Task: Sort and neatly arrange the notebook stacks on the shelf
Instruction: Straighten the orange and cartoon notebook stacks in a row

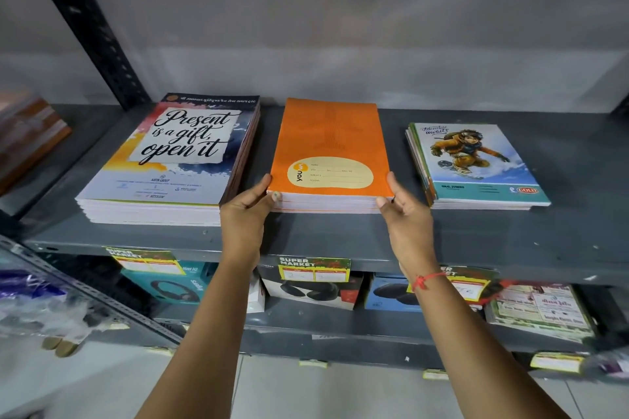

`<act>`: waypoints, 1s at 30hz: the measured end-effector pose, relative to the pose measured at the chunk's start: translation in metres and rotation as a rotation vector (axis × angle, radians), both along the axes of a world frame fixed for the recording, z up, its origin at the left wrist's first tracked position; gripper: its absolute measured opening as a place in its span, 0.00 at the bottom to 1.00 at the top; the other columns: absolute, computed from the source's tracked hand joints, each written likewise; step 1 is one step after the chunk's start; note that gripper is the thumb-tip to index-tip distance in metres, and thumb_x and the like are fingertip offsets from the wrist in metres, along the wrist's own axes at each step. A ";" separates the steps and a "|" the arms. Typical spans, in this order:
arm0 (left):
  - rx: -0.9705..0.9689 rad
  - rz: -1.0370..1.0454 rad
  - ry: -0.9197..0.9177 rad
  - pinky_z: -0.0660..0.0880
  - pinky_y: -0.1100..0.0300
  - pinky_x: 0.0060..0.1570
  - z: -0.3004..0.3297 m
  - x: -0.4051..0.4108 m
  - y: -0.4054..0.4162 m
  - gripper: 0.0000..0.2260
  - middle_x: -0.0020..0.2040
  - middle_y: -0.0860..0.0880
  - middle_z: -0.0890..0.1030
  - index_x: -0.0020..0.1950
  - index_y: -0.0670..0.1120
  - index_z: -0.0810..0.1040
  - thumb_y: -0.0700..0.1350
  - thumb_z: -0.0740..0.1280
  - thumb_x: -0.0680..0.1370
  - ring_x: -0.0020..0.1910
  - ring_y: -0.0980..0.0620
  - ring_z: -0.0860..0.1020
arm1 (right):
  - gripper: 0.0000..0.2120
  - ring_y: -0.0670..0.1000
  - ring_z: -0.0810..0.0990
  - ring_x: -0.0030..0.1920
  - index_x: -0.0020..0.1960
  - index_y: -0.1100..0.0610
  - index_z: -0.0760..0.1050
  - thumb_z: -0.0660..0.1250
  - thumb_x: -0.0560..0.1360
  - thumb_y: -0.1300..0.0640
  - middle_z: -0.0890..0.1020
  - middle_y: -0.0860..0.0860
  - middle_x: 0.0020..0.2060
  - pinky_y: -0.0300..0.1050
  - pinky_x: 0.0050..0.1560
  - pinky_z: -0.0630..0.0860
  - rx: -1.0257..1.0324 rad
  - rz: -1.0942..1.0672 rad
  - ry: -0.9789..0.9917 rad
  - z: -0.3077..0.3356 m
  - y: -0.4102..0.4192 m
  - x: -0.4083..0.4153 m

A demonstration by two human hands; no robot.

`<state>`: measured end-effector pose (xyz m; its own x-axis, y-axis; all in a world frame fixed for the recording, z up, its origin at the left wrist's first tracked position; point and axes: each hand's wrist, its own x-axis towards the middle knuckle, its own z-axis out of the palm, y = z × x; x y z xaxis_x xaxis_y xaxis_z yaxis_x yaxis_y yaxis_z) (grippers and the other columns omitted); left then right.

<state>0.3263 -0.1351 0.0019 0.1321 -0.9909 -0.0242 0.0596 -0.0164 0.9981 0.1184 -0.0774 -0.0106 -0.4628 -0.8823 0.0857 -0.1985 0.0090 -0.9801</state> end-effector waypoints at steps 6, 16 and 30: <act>-0.021 -0.015 0.010 0.74 0.79 0.38 -0.001 -0.001 0.001 0.17 0.46 0.60 0.81 0.61 0.44 0.76 0.39 0.69 0.72 0.41 0.68 0.80 | 0.23 0.60 0.74 0.62 0.71 0.51 0.67 0.64 0.76 0.58 0.76 0.62 0.61 0.52 0.62 0.72 0.010 -0.024 0.005 0.003 0.000 0.002; -0.048 0.017 -0.041 0.70 0.84 0.36 0.004 -0.006 0.005 0.17 0.53 0.54 0.78 0.62 0.44 0.75 0.38 0.67 0.73 0.37 0.78 0.75 | 0.22 0.51 0.79 0.58 0.69 0.54 0.69 0.66 0.75 0.58 0.82 0.48 0.53 0.33 0.55 0.73 0.012 -0.099 -0.066 0.013 0.006 0.007; -0.213 -0.337 -0.100 0.67 0.83 0.49 0.032 -0.184 0.080 0.17 0.60 0.61 0.72 0.66 0.48 0.70 0.45 0.62 0.78 0.55 0.72 0.69 | 0.17 0.42 0.75 0.55 0.65 0.64 0.72 0.61 0.78 0.60 0.78 0.57 0.61 0.21 0.47 0.70 -0.233 -0.734 -0.205 0.030 0.056 -0.164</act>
<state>0.1418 -0.0554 0.0344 -0.2097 -0.9606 0.1823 -0.0115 0.1889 0.9819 -0.0460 -0.0218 0.0190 -0.9454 -0.3157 0.0805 -0.0366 -0.1425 -0.9891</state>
